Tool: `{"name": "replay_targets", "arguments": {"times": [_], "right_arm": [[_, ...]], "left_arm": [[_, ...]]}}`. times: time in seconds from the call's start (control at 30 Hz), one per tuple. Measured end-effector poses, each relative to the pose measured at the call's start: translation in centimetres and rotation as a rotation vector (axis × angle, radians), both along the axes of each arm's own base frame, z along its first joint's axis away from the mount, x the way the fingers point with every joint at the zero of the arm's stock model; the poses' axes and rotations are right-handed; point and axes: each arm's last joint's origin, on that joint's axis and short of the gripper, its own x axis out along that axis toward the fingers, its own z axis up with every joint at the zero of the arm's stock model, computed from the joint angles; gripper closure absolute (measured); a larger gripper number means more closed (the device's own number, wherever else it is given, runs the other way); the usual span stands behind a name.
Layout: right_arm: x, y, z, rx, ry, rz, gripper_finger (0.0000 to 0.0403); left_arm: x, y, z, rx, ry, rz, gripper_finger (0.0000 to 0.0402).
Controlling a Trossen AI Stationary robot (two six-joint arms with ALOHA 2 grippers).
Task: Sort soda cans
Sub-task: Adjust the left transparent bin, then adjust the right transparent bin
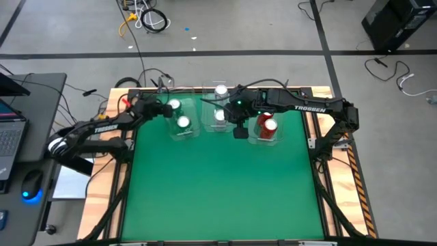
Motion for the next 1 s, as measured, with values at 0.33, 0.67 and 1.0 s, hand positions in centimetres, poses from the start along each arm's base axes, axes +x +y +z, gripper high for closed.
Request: {"name": "replay_targets", "arguments": {"times": [0.33,0.67,1.0], "right_arm": [[-0.6,-0.1,-0.2,0.003,0.055,-0.019,0.0403],[-4.1,-1.5,1.8,-0.035,0.035,-0.203,0.0403],[-13.9,-4.2,-1.5,0.041,0.039,-0.816,0.0403]], "left_arm": [[0.8,2.7,-0.5,0.094,-0.118,-0.095,0.0402],[0.4,3.4,1.4,0.174,-0.154,-0.141,0.0402],[-0.3,2.0,5.9,0.328,-0.303,-0.303,0.0402]]}}
